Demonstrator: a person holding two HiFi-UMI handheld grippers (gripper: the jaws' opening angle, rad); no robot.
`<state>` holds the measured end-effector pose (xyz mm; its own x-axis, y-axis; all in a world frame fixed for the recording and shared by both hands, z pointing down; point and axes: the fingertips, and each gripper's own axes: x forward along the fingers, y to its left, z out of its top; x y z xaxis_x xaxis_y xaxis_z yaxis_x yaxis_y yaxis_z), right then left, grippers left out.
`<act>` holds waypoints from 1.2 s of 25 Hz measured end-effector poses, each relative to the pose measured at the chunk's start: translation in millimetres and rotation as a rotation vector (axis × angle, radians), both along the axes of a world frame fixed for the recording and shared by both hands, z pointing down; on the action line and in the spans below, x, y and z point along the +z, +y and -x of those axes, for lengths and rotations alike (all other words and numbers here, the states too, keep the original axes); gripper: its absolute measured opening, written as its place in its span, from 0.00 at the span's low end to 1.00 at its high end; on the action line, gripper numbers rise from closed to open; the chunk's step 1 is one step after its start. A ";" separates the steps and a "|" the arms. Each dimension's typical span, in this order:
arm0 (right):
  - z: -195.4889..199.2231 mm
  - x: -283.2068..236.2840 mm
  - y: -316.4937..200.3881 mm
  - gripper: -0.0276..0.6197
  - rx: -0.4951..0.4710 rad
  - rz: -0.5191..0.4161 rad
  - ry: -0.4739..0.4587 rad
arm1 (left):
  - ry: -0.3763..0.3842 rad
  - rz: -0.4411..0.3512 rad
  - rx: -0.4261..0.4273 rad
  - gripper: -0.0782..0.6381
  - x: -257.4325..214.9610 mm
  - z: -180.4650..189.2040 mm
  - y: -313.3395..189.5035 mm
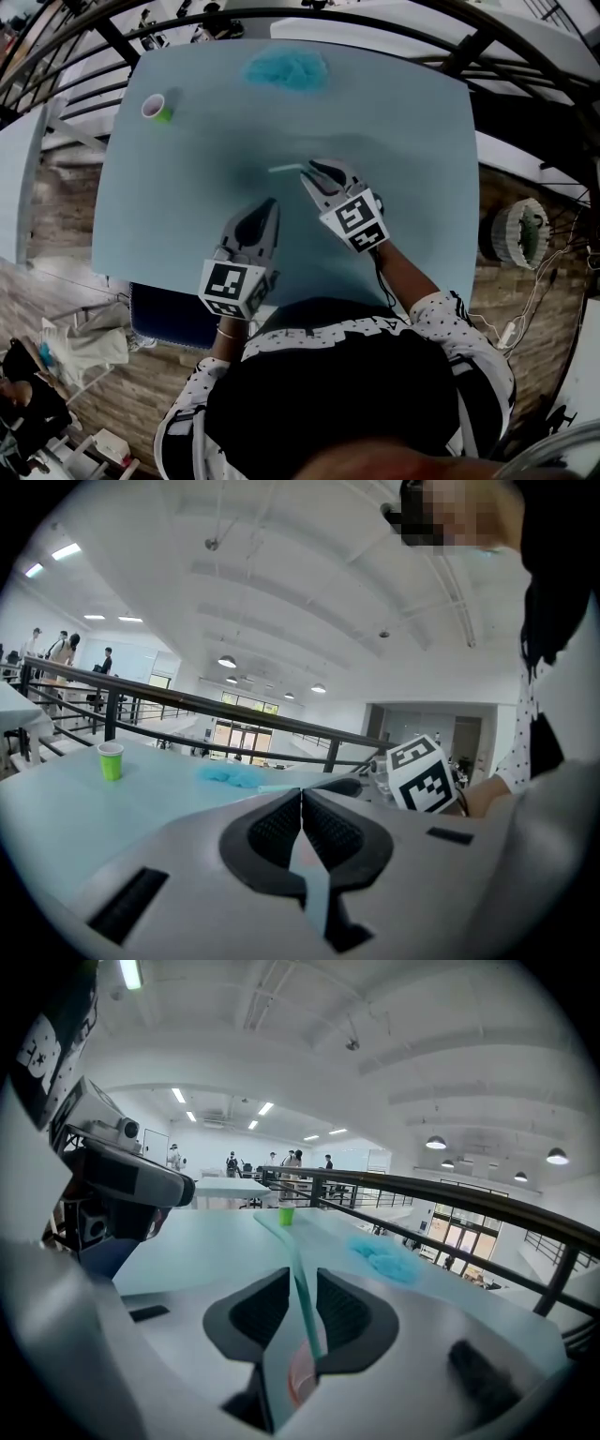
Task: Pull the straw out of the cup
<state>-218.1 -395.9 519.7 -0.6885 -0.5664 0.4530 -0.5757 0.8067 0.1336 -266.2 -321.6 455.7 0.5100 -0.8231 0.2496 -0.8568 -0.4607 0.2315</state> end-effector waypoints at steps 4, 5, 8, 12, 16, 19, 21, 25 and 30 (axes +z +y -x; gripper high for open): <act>0.9 -0.2 -0.2 0.18 0.005 0.000 0.003 | 0.022 0.004 -0.004 0.13 -1.1 2.8 0.8; 1.1 -0.5 0.3 0.18 0.006 0.003 -0.001 | 0.021 0.004 -0.004 0.13 -1.0 3.0 1.5; 1.0 -0.6 1.5 0.15 0.013 0.010 -0.017 | 0.021 0.006 -0.004 0.13 0.0 3.7 3.1; -1.2 -1.8 -1.0 0.12 0.027 0.001 -0.024 | 0.024 0.007 -0.002 0.13 0.7 3.8 2.7; -3.5 -3.0 -2.4 0.11 0.037 0.002 -0.035 | 0.023 0.006 -0.004 0.13 0.6 5.2 0.9; -4.4 -6.7 -0.1 0.10 0.043 -0.006 -0.041 | 0.029 0.001 -0.006 0.13 -1.4 6.0 2.9; -4.8 -10.1 0.9 0.10 0.047 -0.010 -0.050 | 0.031 -0.003 -0.001 0.13 -2.1 5.2 4.6; -7.0 -14.1 3.5 0.10 0.049 -0.017 -0.064 | 0.034 -0.005 0.004 0.13 -3.4 2.0 6.7; -13.4 -16.1 5.9 0.10 0.064 -0.015 -0.102 | 0.039 -0.020 0.014 0.13 -5.5 -0.4 10.3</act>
